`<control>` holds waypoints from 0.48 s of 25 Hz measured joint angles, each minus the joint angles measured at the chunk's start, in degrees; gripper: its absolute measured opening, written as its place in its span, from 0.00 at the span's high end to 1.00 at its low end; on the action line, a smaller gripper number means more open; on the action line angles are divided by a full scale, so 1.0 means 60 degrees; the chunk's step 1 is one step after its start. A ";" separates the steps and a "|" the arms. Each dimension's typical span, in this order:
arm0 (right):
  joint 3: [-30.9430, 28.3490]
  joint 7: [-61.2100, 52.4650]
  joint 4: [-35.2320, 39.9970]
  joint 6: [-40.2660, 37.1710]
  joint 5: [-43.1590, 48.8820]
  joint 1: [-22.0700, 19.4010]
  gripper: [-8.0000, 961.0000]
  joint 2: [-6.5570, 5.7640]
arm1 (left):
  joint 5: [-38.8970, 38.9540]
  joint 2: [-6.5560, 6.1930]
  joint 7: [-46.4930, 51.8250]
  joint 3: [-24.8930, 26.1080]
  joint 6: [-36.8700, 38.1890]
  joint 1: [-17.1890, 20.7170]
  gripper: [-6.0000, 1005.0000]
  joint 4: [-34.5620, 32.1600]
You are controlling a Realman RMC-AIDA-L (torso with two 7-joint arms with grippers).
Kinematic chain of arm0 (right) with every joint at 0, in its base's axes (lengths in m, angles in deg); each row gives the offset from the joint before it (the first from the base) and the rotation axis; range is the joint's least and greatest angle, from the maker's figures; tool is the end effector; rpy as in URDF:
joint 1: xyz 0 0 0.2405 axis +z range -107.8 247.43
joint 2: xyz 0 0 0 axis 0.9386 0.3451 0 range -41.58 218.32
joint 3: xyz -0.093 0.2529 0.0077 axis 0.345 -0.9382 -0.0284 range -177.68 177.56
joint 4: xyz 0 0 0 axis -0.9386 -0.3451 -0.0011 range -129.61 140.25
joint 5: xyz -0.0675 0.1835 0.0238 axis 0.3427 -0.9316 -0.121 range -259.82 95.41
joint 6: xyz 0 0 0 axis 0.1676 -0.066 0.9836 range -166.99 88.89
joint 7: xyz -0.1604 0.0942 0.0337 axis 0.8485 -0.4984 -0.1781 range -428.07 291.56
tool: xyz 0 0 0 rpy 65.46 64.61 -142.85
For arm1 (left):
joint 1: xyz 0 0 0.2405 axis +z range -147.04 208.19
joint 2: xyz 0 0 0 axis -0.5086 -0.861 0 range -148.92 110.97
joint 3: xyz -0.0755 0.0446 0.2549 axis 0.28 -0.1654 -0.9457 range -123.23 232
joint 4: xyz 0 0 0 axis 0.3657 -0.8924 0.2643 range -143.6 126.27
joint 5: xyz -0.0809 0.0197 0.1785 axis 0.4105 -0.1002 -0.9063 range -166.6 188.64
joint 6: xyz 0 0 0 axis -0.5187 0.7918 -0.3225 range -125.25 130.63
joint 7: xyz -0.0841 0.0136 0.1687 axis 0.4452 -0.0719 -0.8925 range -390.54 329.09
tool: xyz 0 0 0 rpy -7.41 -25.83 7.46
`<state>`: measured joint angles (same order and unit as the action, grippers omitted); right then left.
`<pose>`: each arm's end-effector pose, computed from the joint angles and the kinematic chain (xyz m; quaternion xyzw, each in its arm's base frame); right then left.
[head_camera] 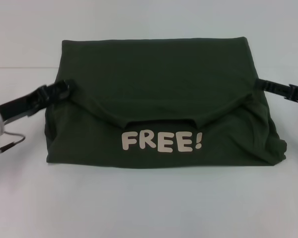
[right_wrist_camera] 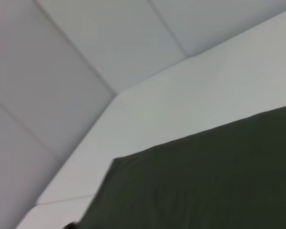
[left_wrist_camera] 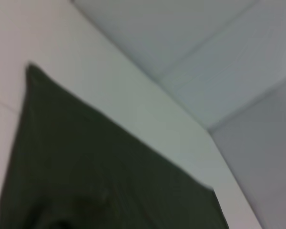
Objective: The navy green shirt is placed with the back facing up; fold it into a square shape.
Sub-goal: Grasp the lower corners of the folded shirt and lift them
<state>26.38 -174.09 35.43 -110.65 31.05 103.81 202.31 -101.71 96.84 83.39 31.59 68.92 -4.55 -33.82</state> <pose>0.2958 0.4137 0.0147 -0.7731 0.4911 0.3091 0.2563 -0.3007 0.4176 -0.0065 -0.6896 -0.5879 -0.3490 0.2389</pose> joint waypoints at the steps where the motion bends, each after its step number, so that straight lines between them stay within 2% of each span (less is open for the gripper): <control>1: 0.0010 -0.0008 -0.0002 -0.0327 -0.0002 -0.0088 0.23 -0.0085 | 0.0000 -0.0171 0.0235 -0.0357 0.0234 0.0097 0.17 -0.0020; 3: 0.0012 -0.0009 0.0008 -0.0879 -0.0001 -0.0283 0.16 -0.0190 | -0.0007 -0.0558 0.0657 -0.1084 0.0785 0.0331 0.16 -0.0086; 4: 0.0001 -0.0008 0.0017 -0.1093 -0.0001 -0.0373 0.12 -0.0233 | -0.0007 -0.0558 0.0657 -0.1084 0.0785 0.0331 0.16 -0.0086; 5: -0.0020 0.0004 0.0019 -0.1270 -0.0003 -0.0485 0.09 -0.0259 | -0.0141 -0.0980 0.1127 -0.1784 0.1280 0.0600 0.15 -0.0193; 7: -0.0031 0.0050 0.0020 -0.1446 -0.0004 -0.0644 0.02 -0.0278 | -0.0345 -0.1096 0.1277 -0.1940 0.1381 0.0725 0.14 -0.0308; 12: 0.0025 0.0094 0.0020 -0.1480 0.0031 -0.0750 0.02 -0.0220 | -0.0785 -0.1043 0.1185 -0.2031 0.1379 0.0820 0.13 -0.0554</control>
<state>26.53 -173.52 35.55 -119.53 31.23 99.31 201.00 -106.41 90.59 90.49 19.40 77.20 0.36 -37.15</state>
